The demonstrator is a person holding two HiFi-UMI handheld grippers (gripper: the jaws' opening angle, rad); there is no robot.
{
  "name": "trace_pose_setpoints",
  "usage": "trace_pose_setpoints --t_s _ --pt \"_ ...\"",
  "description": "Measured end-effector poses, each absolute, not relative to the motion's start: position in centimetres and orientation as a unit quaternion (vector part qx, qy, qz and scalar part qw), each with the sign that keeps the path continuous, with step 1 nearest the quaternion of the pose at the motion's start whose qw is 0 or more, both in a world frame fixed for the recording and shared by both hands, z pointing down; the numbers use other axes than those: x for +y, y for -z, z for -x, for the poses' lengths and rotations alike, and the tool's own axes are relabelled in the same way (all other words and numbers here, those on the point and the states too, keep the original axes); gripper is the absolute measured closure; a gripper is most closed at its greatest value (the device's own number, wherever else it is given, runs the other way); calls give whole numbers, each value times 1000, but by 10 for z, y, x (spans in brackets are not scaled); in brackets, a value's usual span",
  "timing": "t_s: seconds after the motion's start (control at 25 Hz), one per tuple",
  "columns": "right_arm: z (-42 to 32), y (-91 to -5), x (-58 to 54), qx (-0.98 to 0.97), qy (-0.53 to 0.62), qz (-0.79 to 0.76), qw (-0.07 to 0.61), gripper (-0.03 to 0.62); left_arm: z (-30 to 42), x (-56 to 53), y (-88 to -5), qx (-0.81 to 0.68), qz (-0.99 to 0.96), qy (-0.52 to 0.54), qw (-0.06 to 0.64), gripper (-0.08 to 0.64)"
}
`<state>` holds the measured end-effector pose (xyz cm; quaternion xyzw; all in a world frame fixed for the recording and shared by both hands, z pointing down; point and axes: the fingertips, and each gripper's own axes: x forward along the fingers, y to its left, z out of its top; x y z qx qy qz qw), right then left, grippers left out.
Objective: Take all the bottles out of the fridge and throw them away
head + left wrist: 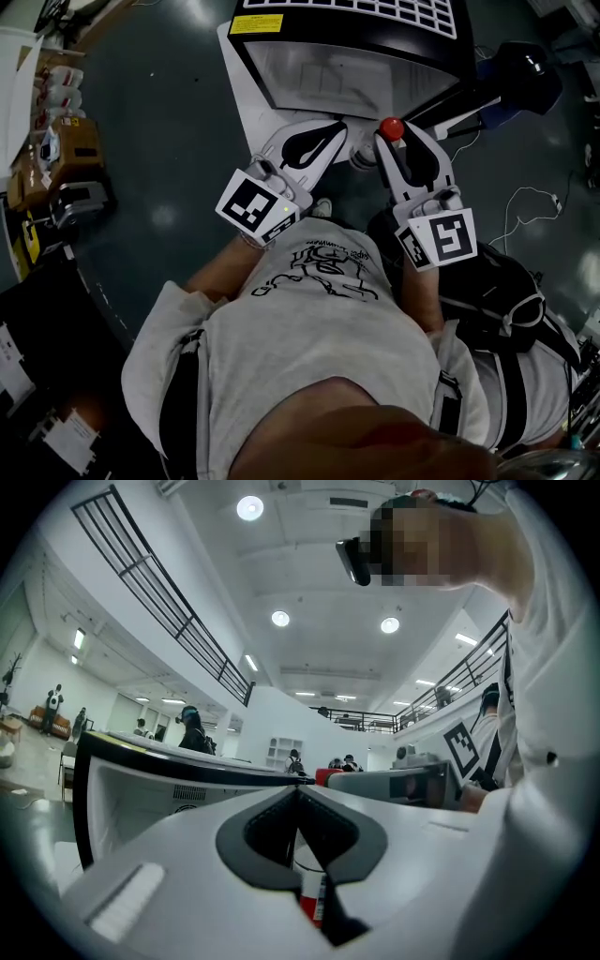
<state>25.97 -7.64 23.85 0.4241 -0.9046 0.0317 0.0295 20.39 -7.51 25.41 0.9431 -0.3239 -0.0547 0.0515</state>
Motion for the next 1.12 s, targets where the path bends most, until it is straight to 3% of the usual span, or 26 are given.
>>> trace_pose_setpoints --t_s 0.36,1.12 --pt "-239 -238 -74 -919 -23 -391 29 451 -190 -71 -251 -345 -935 63 48 551" --pt "-135 -229 -71 -948 -7 -317 28 453 -87 -60 -236 -413 -907 73 29 551"
